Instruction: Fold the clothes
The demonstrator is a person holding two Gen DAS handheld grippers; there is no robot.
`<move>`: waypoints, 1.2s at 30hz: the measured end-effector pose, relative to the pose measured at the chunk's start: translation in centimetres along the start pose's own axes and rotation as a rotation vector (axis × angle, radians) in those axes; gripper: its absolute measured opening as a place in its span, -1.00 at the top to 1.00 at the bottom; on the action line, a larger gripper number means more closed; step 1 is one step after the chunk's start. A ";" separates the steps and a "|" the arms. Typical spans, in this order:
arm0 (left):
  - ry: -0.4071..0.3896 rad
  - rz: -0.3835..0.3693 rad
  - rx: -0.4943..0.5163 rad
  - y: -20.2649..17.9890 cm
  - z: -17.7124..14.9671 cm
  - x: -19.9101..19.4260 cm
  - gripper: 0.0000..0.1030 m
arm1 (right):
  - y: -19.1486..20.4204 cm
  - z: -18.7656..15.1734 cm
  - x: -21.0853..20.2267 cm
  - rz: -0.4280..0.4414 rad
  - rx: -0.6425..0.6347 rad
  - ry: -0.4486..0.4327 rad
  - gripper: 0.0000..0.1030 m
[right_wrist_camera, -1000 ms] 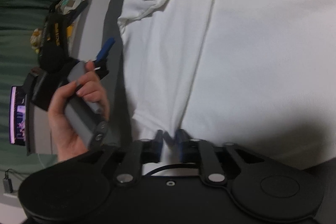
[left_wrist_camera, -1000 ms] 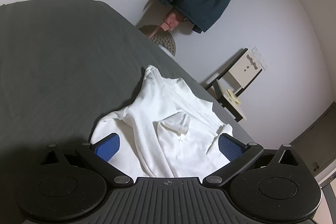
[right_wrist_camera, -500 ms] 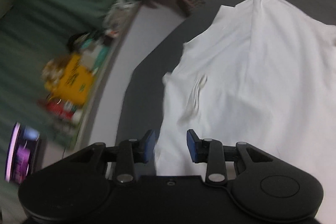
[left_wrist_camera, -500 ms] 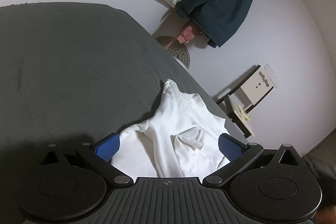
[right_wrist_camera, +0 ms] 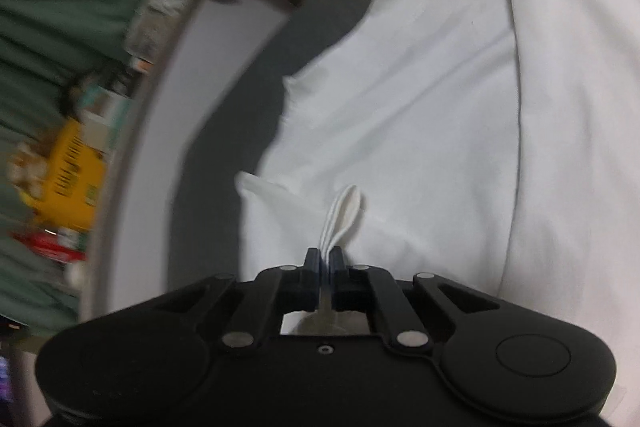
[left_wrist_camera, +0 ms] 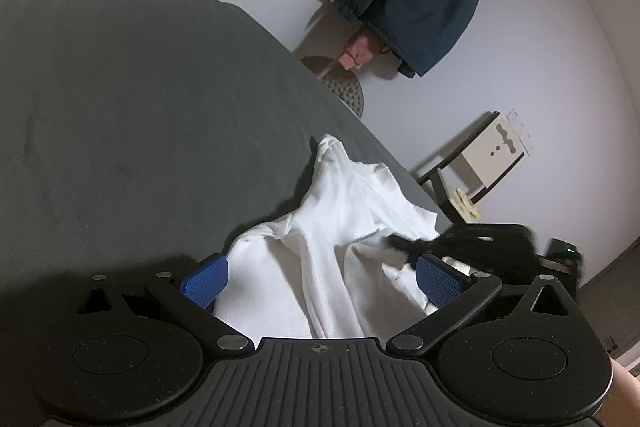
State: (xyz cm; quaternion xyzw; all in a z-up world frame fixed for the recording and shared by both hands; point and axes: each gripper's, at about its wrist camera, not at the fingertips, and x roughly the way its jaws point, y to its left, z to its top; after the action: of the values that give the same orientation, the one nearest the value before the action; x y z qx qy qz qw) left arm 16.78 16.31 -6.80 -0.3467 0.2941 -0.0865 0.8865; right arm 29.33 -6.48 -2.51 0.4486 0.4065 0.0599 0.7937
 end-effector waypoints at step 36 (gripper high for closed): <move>0.063 -0.034 0.110 -2.9 -1.0 -0.4 -1.00 | -17.8 -16.9 -27.7 -0.205 0.225 -0.211 0.91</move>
State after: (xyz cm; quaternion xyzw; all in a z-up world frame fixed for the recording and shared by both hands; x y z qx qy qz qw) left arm 16.03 13.72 -5.28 -0.2995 0.3109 -0.1283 0.8929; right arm -5.61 -18.53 -4.22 0.4946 0.3688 -0.1145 0.7786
